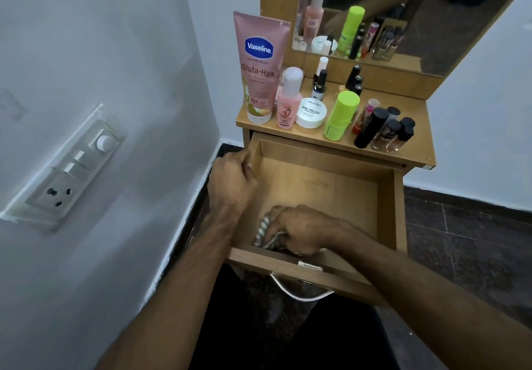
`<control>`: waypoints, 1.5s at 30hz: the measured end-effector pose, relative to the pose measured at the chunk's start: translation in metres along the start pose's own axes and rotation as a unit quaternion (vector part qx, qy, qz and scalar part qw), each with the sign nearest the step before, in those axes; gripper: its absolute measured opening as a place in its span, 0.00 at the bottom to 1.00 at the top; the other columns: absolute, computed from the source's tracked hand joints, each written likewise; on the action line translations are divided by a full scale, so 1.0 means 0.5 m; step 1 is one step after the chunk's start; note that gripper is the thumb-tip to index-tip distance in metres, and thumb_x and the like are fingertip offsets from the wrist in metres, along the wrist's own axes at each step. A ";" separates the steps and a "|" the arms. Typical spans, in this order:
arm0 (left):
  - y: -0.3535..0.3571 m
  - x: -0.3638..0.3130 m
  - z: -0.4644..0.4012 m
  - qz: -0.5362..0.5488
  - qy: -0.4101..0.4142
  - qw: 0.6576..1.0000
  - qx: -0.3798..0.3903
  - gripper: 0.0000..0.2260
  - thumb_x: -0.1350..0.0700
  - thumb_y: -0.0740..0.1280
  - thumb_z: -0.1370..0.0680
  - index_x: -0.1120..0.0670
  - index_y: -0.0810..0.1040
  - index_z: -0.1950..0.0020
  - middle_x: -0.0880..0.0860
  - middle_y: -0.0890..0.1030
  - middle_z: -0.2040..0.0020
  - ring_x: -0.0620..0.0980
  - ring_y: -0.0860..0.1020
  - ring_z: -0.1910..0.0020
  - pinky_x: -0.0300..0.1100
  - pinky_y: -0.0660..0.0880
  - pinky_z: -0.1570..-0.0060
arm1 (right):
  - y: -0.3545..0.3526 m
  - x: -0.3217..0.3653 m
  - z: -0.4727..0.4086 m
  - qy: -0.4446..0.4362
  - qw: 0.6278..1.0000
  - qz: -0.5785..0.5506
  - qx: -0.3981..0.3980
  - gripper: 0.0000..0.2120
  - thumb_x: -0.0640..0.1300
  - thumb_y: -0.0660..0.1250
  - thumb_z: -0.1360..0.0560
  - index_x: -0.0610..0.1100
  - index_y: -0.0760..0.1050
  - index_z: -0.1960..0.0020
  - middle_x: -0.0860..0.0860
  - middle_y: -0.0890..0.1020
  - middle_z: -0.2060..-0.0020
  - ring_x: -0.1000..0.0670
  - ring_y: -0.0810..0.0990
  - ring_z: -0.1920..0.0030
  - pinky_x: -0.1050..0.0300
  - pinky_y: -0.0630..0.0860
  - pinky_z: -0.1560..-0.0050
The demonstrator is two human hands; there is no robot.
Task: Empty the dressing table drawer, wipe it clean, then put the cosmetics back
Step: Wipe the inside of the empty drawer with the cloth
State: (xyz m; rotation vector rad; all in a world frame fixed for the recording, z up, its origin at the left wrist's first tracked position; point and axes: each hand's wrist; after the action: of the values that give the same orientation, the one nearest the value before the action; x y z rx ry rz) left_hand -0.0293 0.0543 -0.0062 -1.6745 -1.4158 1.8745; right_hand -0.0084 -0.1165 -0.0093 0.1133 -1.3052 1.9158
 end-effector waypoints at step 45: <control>0.005 -0.003 0.003 -0.092 0.010 0.995 0.046 0.23 0.54 0.65 0.21 0.44 0.71 0.26 0.52 0.77 0.41 0.55 0.71 0.40 0.52 0.75 0.52 | -0.020 0.044 -0.102 0.261 0.942 0.074 -0.198 0.31 0.54 0.61 0.22 0.55 0.58 0.21 0.44 0.60 0.25 0.40 0.60 0.27 0.42 0.68 0.33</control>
State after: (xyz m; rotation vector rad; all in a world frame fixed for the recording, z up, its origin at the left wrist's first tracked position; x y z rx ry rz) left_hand -0.0293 0.0515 -0.0073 -1.4638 -1.4013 1.7884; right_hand 0.0006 -0.0609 -0.0149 -0.6700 -1.3159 1.6025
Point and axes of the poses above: each hand's wrist, its own z-axis away from the middle knuckle, its own y-axis out of the palm, x = y × z
